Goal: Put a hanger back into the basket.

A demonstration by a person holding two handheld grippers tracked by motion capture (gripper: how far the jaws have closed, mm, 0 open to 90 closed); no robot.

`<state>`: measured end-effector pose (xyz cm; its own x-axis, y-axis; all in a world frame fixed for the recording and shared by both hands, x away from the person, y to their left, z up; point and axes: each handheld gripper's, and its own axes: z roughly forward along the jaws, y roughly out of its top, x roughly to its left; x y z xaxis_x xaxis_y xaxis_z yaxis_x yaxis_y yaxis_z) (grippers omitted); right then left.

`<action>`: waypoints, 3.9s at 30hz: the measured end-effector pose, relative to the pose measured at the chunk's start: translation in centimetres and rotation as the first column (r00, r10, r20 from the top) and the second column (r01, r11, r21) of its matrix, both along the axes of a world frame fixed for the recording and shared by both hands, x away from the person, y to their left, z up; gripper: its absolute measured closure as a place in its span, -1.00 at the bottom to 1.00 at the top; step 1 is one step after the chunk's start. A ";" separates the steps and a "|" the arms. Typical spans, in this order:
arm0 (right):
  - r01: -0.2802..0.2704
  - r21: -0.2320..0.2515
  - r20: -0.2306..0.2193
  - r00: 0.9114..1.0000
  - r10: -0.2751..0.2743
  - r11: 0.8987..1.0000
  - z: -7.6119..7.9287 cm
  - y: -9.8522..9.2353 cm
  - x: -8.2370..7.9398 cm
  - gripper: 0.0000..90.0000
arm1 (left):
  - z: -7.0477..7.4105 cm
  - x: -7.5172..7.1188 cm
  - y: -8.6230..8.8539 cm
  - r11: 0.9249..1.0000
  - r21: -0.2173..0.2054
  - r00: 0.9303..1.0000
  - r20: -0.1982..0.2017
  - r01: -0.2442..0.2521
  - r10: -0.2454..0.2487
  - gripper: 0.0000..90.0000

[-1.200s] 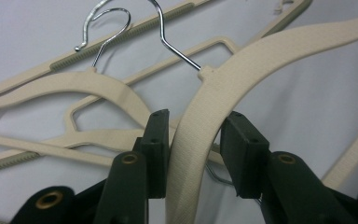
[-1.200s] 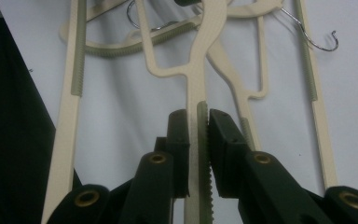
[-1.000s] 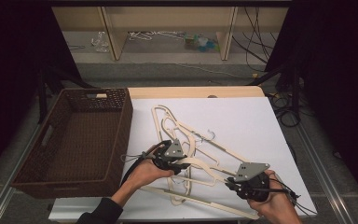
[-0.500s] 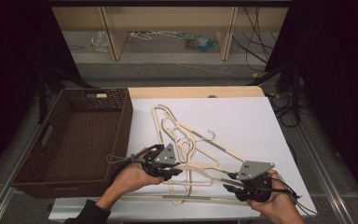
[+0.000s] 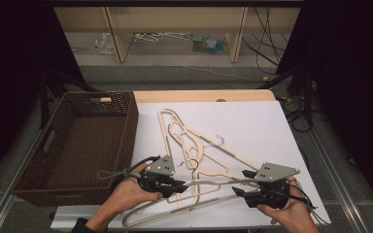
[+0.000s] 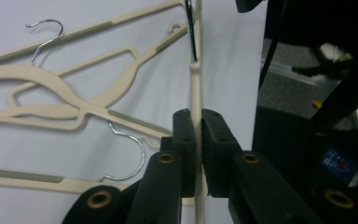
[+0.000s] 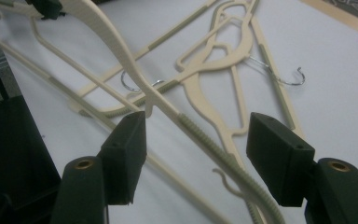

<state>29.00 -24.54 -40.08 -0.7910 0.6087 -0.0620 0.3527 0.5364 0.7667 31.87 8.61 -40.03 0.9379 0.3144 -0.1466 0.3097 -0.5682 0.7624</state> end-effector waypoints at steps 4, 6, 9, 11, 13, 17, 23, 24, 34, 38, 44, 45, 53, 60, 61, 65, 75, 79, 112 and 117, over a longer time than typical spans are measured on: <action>-0.001 0.022 0.018 1.000 0.001 1.000 0.4 0.1 -0.2 -0.14 | -0.3 -0.4 0.6 0.998 -0.052 0.999 -0.026 -0.035 0.034 0.90; -0.001 0.029 0.031 1.000 0.000 1.000 0.4 0.0 -0.2 -0.15 | -0.1 -0.5 0.8 0.997 -0.069 0.999 -0.032 -0.041 0.039 0.90; -0.004 0.029 0.038 0.999 0.003 1.000 0.5 0.0 -0.3 -0.15 | 0.1 -0.5 0.9 0.995 -0.078 0.998 -0.029 -0.058 0.056 0.91; -0.006 0.044 0.036 0.999 0.005 0.999 0.7 -0.1 -0.4 -0.15 | 0.5 -0.4 1.3 0.993 -0.077 0.996 -0.007 -0.089 0.089 0.91; 0.004 0.055 0.054 0.999 -0.007 0.998 0.9 -0.2 -0.5 -0.14 | 0.8 -0.2 1.8 0.990 -0.082 0.993 -0.002 -0.116 0.117 0.91; 0.009 0.073 0.064 0.998 -0.014 0.997 1.0 -0.3 -0.6 -0.14 | 1.4 0.0 2.5 0.982 -0.124 0.990 -0.008 -0.143 0.143 0.91; -0.013 0.105 0.059 0.998 0.007 0.994 0.7 -0.4 -1.1 -0.17 | 4.0 0.1 4.4 0.943 -0.244 0.974 -0.028 -0.225 0.224 0.91; -0.018 0.105 0.056 0.998 0.012 0.994 0.5 -0.4 -1.2 -0.18 | 4.3 0.1 4.8 0.938 -0.258 0.972 -0.026 -0.231 0.232 0.91; -0.008 0.131 0.044 0.999 0.002 0.991 -1.6 -0.5 -1.9 -0.33 | 7.0 0.1 8.5 0.875 -0.381 0.950 -0.035 -0.300 0.311 0.91; -0.001 0.135 0.033 0.999 -0.004 0.991 -1.9 -0.6 -2.0 -0.34 | 8.5 0.0 10.2 0.846 -0.424 0.937 -0.016 -0.322 0.348 0.91; -0.003 0.133 0.025 1.000 -0.001 0.991 -2.1 -0.6 -2.0 -0.34 | 11.1 -0.1 12.6 0.827 -0.449 0.923 0.013 -0.338 0.384 0.91; -0.003 0.135 0.025 1.000 0.000 0.991 -2.1 -0.6 -2.0 -0.34 | 11.1 -0.1 12.6 0.827 -0.449 0.923 0.013 -0.338 0.384 0.91; -0.003 0.136 0.026 1.000 -0.001 0.991 -2.1 -0.7 -1.9 -0.34 | 14.4 1.1 17.6 0.790 -0.397 0.837 0.087 -0.468 0.540 0.91; -0.003 0.136 0.023 1.000 0.000 0.991 -2.1 -0.6 -1.9 -0.32 | 14.2 2.5 20.6 0.761 -0.358 0.790 0.093 -0.541 0.606 0.91; -0.002 0.135 0.020 1.000 0.000 0.991 -2.1 -0.6 -1.9 -0.32 | 14.2 2.5 20.6 0.761 -0.358 0.790 0.093 -0.541 0.606 0.91; -0.003 0.135 0.019 1.000 0.001 0.991 -2.1 -0.7 -1.9 -0.32 | 14.0 3.3 22.3 0.753 -0.322 0.763 0.121 -0.575 0.635 0.91; -0.006 0.134 0.016 1.000 0.004 0.991 -2.2 -0.6 -1.9 -0.32 | 12.1 5.2 26.0 0.738 -0.271 0.729 0.154 -0.618 0.667 0.91; -0.008 0.133 0.017 1.000 0.006 0.991 -2.2 -0.6 -1.9 -0.32 | 11.0 6.0 27.2 0.735 -0.262 0.728 0.142 -0.626 0.671 0.91; -0.015 0.131 0.011 1.000 0.014 0.991 -2.3 -0.5 -1.9 -0.31 | 5.2 8.2 31.6 0.770 -0.199 0.766 0.113 -0.606 0.632 0.91; -0.019 0.129 0.012 1.000 0.017 0.991 -2.3 -0.4 -1.9 -0.31 | 3.3 8.7 31.3 0.759 -0.135 0.757 0.074 -0.637 0.649 0.90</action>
